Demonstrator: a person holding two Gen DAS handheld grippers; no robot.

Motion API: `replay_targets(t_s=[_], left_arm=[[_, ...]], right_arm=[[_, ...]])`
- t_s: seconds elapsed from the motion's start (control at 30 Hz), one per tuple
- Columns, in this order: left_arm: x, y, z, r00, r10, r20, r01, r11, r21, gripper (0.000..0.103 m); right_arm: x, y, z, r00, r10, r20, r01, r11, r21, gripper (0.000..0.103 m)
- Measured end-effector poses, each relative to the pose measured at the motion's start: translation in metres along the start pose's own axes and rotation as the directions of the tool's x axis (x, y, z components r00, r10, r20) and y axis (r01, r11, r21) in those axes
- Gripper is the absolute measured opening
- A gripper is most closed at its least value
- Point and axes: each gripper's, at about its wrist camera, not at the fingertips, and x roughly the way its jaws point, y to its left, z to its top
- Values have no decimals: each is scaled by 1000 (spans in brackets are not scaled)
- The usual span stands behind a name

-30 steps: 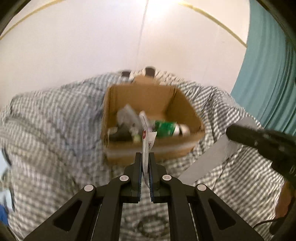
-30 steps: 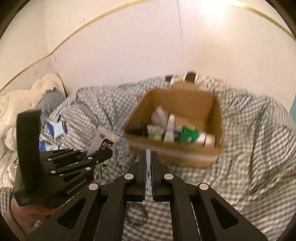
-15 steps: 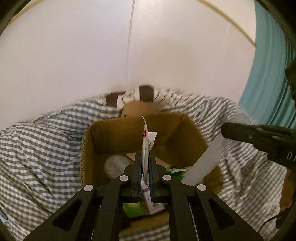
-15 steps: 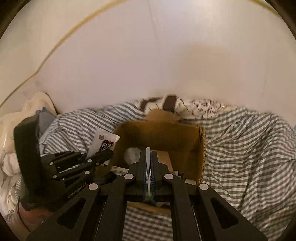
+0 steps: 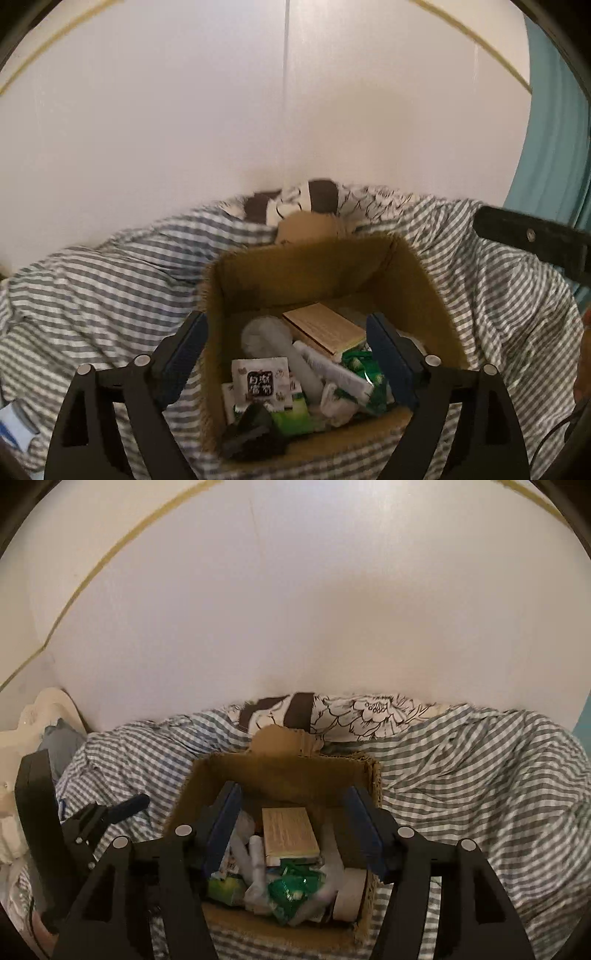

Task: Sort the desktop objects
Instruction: 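Carry the sachet and comb into the cardboard box and release both, then grasp the dark bead bracelet from the bedspread with the left tool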

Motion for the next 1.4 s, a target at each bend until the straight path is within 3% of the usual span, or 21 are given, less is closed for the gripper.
replay_targets(t_s=[0.07, 0.2, 0.33, 0.47, 0.67, 0.73, 0.83, 1.03, 1.2, 1.23, 1.27, 1.4], left_arm=[[-25, 2, -5, 999, 27, 28, -27, 1000, -6, 102], [-68, 6, -30, 998, 54, 46, -54, 999, -5, 103], [-102, 8, -68, 993, 92, 78, -91, 996, -13, 103], [-116, 10, -113, 990, 126, 70, -121, 990, -73, 103], [-85, -9, -192, 993, 68, -92, -80, 987, -137, 103], [-68, -18, -218, 988, 17, -151, -38, 990, -135, 103], [-44, -33, -245, 970, 7, -243, -28, 996, -81, 103], [-15, -46, -273, 935, -38, -352, 11, 997, -78, 103], [16, -43, -295, 877, -55, -477, 12, 996, -94, 103], [20, -41, -299, 865, -51, -498, 2, 995, -99, 99], [21, -40, -301, 865, -56, -499, 4, 994, -105, 97], [13, -38, -298, 873, -35, -487, -7, 996, -84, 54]], right_arm=[[-23, 5, -7, 1000, -15, 16, 16, 1000, -26, 65], [-73, 9, -41, 998, -46, 33, 48, 998, -45, 71], [-108, 10, -87, 994, -103, 49, 106, 992, -62, 91], [-124, 2, -140, 988, -137, 67, 139, 990, -20, 92], [-104, 2, -213, 991, -128, 35, 126, 991, 52, 92], [-83, 0, -236, 996, -75, -37, 78, 993, 85, 92], [-59, -3, -260, 988, -73, -137, 86, 992, 94, 92], [-44, -14, -270, 984, -67, -164, 85, 991, 105, 92], [-30, -24, -277, 979, -28, -203, 60, 986, 157, 92], [-27, -25, -278, 978, -26, -208, 60, 985, 161, 92], [-27, -26, -279, 977, -24, -211, 60, 985, 164, 92], [-24, -26, -280, 975, -17, -222, 56, 983, 172, 92]])
